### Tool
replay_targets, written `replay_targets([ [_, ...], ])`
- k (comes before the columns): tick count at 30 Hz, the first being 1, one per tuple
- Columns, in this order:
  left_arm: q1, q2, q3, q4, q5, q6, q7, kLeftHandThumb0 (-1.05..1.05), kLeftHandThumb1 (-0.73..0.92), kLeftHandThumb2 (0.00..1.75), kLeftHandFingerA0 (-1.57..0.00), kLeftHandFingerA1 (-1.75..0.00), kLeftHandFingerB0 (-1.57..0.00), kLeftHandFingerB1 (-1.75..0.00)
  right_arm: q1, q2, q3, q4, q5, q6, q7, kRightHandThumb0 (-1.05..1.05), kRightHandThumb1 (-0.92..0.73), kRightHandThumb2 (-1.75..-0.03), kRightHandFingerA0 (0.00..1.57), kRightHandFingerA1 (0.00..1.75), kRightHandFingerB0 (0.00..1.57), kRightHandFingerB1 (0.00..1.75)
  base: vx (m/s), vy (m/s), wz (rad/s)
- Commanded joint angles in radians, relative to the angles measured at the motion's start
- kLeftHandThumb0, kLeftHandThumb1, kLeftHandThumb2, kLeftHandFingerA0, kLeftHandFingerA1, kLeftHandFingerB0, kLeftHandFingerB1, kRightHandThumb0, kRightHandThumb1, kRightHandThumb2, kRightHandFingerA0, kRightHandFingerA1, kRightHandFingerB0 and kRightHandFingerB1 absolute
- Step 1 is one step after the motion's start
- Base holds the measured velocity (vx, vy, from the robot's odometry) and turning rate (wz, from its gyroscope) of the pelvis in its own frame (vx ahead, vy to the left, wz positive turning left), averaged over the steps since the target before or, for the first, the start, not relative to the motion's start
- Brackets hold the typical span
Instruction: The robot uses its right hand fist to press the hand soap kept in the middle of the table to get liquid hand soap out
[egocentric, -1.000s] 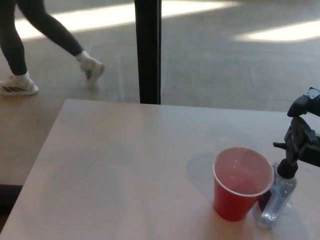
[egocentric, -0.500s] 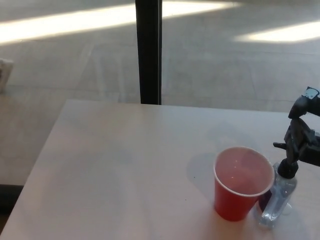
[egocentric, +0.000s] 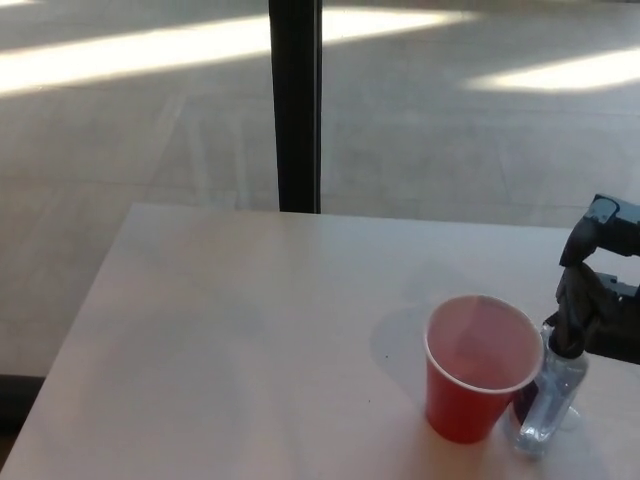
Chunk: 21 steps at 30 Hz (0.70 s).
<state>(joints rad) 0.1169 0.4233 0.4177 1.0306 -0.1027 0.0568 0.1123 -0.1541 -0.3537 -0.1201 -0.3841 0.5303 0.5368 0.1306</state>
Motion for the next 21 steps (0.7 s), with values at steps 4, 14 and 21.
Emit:
replay_targets([
  [4,0.004,0.020,-0.001,-0.009,-0.005,0.000,0.004,-0.26,0.52,1.07,-0.65,-0.85,-0.45,-0.74,0.078,0.011,0.032,0.057,-0.043,0.058,-0.003,-0.13,-0.65,-1.20,0.96,1.75,0.62,1.74,0.00,0.000,0.00],
  [14,-0.002,0.018,0.007,0.005,-0.014,0.005,0.012,-0.25,0.56,1.01,-0.58,-0.87,-0.41,-0.75,0.061,0.046,0.009,0.112,-0.054,0.030,-0.037,-0.16,-0.65,-1.16,0.97,1.75,0.74,1.59,0.00,0.000,0.00],
  [21,-0.001,0.019,0.008,0.011,-0.012,-0.004,0.007,-0.27,0.53,1.12,-0.62,-0.82,-0.47,-0.74,0.057,0.075,0.009,0.137,-0.064,0.020,-0.064,-0.17,-0.64,-1.14,0.96,1.75,0.73,1.61,0.00,0.000,0.00],
])
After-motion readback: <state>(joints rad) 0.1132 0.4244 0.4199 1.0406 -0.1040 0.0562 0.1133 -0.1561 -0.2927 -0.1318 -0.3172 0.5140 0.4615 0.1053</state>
